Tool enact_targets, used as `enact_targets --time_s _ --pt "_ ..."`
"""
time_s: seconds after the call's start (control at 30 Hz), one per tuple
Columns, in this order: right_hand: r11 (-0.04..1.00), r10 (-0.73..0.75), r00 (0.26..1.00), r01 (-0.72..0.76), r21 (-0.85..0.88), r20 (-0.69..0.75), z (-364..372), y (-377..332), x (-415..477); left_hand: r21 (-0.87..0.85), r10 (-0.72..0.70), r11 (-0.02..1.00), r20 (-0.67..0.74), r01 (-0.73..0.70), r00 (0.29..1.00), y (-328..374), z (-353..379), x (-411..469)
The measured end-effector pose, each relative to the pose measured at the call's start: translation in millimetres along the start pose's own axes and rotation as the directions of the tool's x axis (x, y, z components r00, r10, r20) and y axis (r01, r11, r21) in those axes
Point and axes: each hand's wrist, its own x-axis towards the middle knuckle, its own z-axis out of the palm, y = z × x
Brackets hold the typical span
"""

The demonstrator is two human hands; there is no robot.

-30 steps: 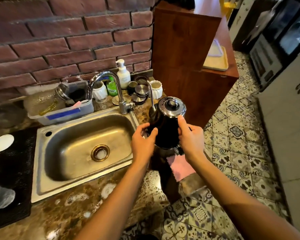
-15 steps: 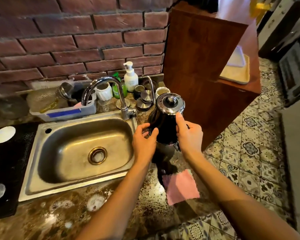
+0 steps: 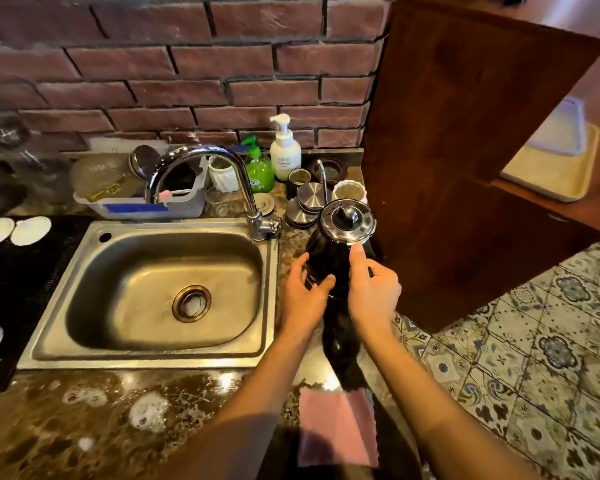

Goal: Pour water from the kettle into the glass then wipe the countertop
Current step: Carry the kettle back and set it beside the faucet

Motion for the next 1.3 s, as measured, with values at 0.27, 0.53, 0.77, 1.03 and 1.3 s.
enact_targets --time_s 0.27,0.53,0.77,1.03,1.3 --pt "0.999 0.043 0.999 -0.043 0.012 -0.002 13.4 36.0 16.2 0.007 -0.090 0.996 -0.007 0.090 0.996 -28.7 15.5 38.8" --pt "0.998 0.029 0.999 -0.031 0.047 0.038 22.8 48.6 28.1 0.019 -0.067 0.998 -0.013 0.068 0.998 -32.5 16.4 56.0" --pt "0.997 0.068 0.995 -0.069 0.020 0.070 30.3 56.9 40.4 0.091 -0.049 0.995 0.015 0.048 0.999 -28.3 18.7 67.1" --pt "0.996 0.077 0.993 -0.081 0.049 0.087 32.8 60.1 42.3 0.110 -0.011 0.994 0.009 0.010 1.000 -32.0 18.5 67.0" --pt "0.982 0.171 0.968 -0.183 0.050 0.184 26.5 53.0 42.1 0.363 0.043 0.930 0.059 -0.061 0.997 -31.1 13.8 64.4"
